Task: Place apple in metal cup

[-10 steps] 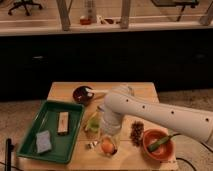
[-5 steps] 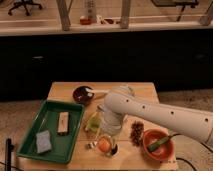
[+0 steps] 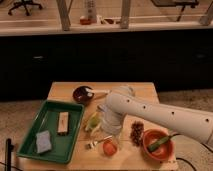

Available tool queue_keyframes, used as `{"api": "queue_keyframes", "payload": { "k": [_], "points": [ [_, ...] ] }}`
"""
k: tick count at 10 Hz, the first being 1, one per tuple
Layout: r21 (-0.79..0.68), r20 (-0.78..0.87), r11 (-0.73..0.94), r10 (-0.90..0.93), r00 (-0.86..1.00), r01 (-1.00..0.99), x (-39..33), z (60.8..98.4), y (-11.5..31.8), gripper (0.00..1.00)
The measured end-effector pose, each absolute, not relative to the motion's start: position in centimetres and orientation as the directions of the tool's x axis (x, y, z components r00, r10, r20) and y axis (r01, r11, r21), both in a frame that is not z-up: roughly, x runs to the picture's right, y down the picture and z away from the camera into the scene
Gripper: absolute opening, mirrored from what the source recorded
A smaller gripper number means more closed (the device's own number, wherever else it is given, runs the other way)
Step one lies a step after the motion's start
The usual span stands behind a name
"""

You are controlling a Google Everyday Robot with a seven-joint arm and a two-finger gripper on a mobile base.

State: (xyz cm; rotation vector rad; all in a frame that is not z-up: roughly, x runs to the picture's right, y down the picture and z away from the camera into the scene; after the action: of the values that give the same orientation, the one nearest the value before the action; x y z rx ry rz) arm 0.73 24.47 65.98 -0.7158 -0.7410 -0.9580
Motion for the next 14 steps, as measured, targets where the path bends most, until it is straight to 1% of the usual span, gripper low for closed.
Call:
{"api": "queue_keyframes", "payload": {
  "k": [14],
  "points": [
    [-0.200, 0.828, 0.384, -0.426, 0.365, 0.901, 1.74, 65.87, 24.63, 0.80]
  ]
}}
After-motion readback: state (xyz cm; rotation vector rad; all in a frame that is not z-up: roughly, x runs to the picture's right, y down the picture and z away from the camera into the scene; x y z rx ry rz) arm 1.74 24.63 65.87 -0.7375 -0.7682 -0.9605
